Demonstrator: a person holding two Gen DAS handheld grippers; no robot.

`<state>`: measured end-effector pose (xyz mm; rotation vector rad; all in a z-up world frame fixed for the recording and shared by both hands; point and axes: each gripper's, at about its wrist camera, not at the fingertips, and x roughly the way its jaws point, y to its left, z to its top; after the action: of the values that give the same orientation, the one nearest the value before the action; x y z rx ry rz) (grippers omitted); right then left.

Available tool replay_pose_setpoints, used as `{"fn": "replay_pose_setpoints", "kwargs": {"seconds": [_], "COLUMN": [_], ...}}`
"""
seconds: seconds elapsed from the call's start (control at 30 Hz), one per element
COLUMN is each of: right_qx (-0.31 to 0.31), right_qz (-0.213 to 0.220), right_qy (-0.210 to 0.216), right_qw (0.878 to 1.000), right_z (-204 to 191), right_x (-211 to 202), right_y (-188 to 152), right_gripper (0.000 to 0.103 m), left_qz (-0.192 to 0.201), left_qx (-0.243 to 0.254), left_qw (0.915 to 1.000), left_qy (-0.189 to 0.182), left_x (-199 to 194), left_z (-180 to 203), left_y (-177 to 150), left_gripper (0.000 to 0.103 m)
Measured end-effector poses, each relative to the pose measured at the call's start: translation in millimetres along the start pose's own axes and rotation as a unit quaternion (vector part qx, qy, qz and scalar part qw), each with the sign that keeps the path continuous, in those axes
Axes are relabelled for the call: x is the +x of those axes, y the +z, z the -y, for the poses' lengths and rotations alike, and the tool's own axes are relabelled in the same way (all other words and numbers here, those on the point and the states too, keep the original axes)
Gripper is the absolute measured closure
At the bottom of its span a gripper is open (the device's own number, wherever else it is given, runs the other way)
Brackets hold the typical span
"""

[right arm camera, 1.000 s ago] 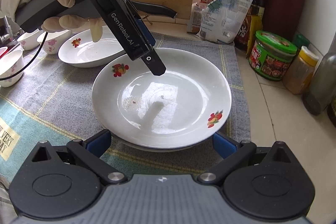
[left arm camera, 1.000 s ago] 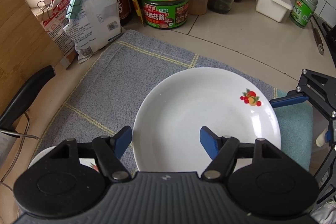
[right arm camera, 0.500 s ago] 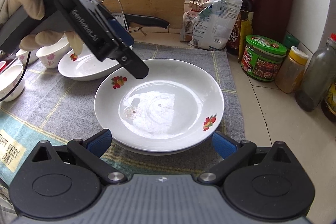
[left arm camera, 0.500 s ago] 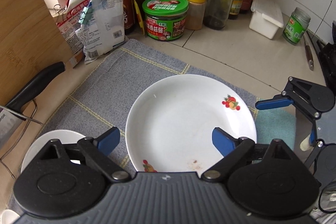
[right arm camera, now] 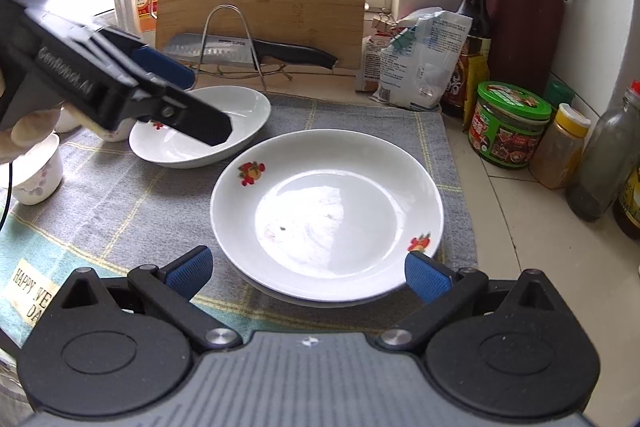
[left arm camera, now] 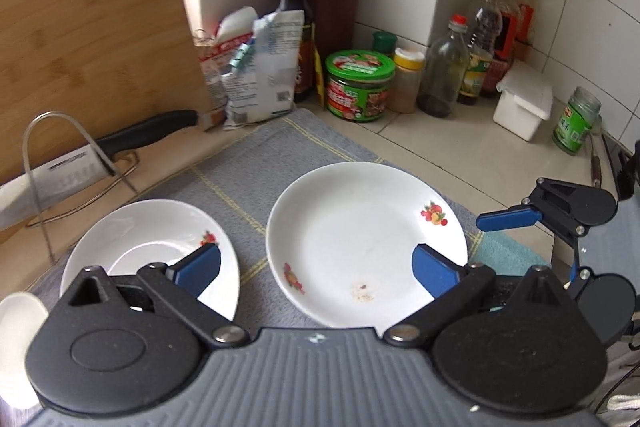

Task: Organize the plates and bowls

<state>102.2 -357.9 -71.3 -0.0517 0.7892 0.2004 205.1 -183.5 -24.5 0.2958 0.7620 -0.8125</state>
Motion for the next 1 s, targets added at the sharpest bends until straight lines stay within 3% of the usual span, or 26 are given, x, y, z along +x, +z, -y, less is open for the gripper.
{"fn": "replay_pose_setpoints", "kwargs": {"seconds": [0.3,0.5,0.73,1.0], "right_qx": [-0.045,-0.066,-0.074,-0.112], "right_qz": [-0.005,-0.012,-0.017,-0.021], "right_qy": [0.022,0.02,0.012,0.046], "right_qw": [0.999,0.998,0.997,0.992], "right_z": [-39,-67,-94,-90], "right_x": [7,17,21,41], "right_y": [15,28,37,48], "right_gripper": [0.0,0.0,0.0,0.0], "left_qz": [0.013,0.021,0.018,0.007], "left_qx": [-0.047,-0.053,-0.051,-0.086], "left_qw": [0.9982,0.9958,0.9974,0.9943], "left_qy": [0.034,0.071,0.046,0.063], "left_x": [-40,-62,-74,-69], "left_z": [-28,-53,-75,-84], "left_y": [-45,-70,-85,-82], "left_gripper": [0.002,0.002,0.002,0.002]}}
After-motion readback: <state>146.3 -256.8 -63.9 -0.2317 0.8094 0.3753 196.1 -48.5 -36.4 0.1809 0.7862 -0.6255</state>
